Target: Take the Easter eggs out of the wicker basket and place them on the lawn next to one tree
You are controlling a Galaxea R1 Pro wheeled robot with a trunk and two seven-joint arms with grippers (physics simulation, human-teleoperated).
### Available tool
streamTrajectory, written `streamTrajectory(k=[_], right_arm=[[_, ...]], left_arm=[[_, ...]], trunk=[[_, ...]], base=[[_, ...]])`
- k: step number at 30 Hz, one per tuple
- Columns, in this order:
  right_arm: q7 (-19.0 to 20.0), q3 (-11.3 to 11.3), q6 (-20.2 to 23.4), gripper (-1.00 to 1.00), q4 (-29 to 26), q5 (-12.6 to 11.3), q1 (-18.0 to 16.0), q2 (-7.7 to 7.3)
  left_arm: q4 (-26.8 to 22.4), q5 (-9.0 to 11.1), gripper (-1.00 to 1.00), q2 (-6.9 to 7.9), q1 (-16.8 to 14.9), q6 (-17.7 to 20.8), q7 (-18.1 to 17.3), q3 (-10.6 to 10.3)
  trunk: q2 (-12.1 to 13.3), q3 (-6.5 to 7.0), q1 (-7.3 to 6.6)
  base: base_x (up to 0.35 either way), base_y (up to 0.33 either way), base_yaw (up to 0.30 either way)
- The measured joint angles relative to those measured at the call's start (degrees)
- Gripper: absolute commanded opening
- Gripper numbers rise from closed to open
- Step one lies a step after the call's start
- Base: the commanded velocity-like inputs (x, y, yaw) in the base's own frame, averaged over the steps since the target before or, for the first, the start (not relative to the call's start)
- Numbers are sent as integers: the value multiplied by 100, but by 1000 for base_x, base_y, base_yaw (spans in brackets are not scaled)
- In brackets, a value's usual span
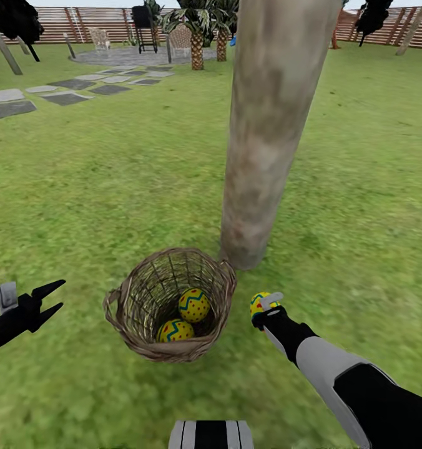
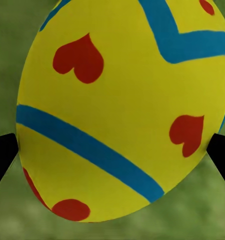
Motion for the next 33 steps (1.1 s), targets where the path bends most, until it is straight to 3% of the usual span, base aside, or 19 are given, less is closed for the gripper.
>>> streamTrajectory(k=[6, 13, 33], right_arm=[[6, -2, 65, -100, 141, -31, -445, 29], [5, -1, 49, -100, 387, -11, -462, 32], [52, 6, -59, -100, 125, 5, -461, 33]], left_arm=[[0, 0, 100, 20, 1, 0, 2, 0], [7, 5, 100, 20, -1, 6, 4, 0], [16, 0, 100, 21, 2, 9, 0, 8]], trunk=[[-8, -133, 16], [-17, -288, 34], [-44, -732, 85]], base=[[0, 0, 0], [0, 0, 0], [0, 0, 0]])
